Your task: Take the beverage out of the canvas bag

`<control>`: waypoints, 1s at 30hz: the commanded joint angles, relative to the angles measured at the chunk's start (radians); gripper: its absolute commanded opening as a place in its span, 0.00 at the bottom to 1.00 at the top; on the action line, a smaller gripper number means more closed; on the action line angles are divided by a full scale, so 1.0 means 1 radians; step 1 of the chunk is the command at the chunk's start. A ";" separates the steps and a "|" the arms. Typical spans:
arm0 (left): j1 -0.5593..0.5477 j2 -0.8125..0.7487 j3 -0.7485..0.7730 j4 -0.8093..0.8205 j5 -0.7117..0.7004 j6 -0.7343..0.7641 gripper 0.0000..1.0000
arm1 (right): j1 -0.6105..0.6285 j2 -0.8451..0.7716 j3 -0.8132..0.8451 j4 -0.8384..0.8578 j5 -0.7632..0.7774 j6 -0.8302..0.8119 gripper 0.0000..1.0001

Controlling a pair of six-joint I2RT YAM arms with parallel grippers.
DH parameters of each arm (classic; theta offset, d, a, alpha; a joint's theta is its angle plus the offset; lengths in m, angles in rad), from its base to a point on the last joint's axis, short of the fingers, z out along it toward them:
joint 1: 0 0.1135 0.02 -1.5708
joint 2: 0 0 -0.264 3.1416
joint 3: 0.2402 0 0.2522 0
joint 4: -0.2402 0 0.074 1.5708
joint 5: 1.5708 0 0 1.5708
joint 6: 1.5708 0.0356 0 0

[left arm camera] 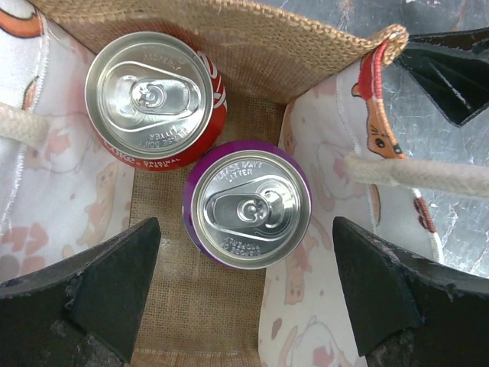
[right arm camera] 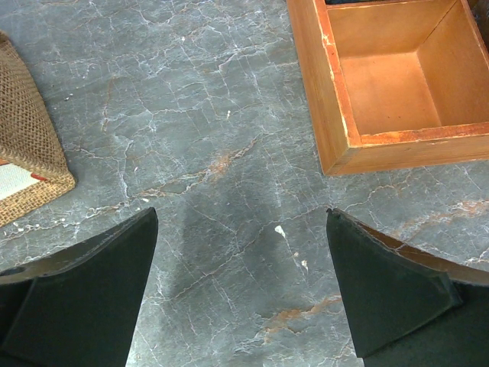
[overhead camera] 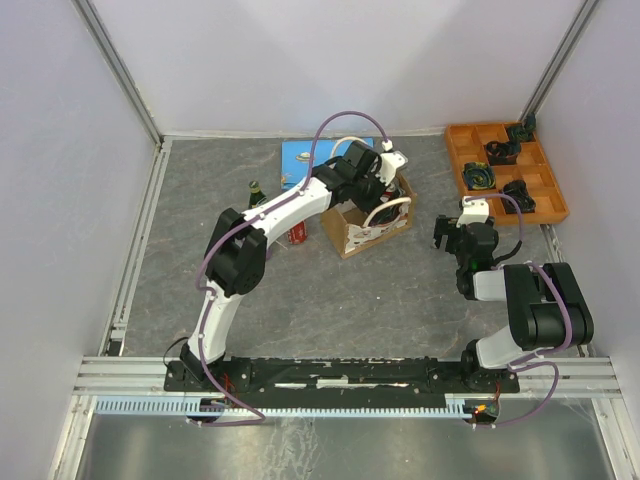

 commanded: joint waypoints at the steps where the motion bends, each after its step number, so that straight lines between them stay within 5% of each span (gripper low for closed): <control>1: -0.004 0.006 -0.029 0.070 -0.010 -0.012 0.99 | -0.002 -0.004 0.023 0.041 -0.008 -0.006 0.99; 21: 0.029 0.010 -0.133 0.277 0.005 -0.024 0.97 | -0.003 -0.003 0.024 0.041 -0.008 -0.005 0.99; 24: 0.032 0.010 -0.140 0.280 0.015 -0.033 0.74 | -0.003 -0.004 0.023 0.041 -0.008 -0.005 0.99; 28: 0.042 -0.004 -0.161 0.279 0.017 -0.044 0.05 | -0.002 -0.003 0.023 0.041 -0.008 -0.005 0.99; 30: 0.048 -0.026 -0.170 0.278 0.016 -0.038 0.03 | -0.002 -0.004 0.023 0.041 -0.008 -0.006 0.99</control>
